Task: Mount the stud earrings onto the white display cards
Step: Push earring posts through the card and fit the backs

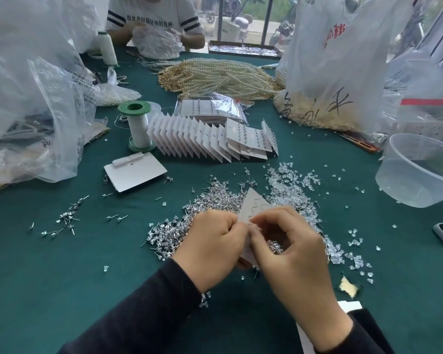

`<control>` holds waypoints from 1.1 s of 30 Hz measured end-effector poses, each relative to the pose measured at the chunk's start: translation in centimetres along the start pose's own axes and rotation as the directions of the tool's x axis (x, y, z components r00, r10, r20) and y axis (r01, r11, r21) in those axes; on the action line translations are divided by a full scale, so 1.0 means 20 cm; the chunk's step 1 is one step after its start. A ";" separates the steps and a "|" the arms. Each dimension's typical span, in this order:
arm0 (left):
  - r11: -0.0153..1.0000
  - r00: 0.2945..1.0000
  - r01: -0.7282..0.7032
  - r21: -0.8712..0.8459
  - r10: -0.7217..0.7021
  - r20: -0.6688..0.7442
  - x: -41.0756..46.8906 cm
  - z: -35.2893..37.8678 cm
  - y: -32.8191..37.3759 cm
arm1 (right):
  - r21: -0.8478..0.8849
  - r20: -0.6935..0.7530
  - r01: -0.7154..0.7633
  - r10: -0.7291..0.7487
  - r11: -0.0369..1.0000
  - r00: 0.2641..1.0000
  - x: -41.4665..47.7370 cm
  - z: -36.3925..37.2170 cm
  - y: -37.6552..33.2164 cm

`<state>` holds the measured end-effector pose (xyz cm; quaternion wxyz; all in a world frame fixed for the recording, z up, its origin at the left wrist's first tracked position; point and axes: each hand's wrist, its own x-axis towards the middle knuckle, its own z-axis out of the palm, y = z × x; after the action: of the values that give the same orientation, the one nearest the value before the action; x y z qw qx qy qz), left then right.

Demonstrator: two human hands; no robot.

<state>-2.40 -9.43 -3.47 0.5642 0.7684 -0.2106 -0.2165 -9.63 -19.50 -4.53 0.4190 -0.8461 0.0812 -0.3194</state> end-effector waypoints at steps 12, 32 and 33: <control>0.891 0.961 -0.241 0.384 0.274 -0.032 0.00 0.00 -0.03 | -0.071 0.028 -0.007 0.009 0.997 1.000 0.00 0.00 0.00; 0.982 0.981 -0.147 0.115 0.130 0.147 -0.01 -0.12 0.04 | -0.057 -0.108 0.155 -0.161 0.986 0.981 0.00 0.02 0.00; 0.981 0.984 -0.140 0.132 0.123 0.128 0.00 -0.17 0.05 | -0.040 -0.136 0.171 -0.175 0.984 0.975 0.00 0.02 -0.01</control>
<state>-0.59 -7.08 -1.60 0.5083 0.7762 -0.3089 -0.2090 -9.40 -19.13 -4.55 0.3711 -0.8313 0.0406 -0.4117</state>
